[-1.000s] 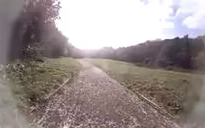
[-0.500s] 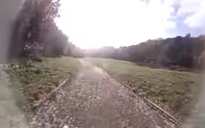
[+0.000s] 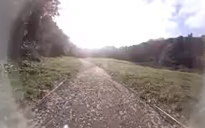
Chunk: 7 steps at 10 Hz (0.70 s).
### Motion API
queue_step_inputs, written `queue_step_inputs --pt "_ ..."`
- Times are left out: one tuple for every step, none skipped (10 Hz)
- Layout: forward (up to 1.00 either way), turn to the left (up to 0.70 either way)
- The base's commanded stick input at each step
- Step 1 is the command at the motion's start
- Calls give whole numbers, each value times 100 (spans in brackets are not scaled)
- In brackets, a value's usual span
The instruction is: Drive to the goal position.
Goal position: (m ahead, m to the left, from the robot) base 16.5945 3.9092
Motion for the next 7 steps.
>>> queue_step_inputs --pt "70 0" --pt "70 0" --pt "70 0" --pt "70 0" --pt "70 0" --pt "70 0" --pt "70 0"
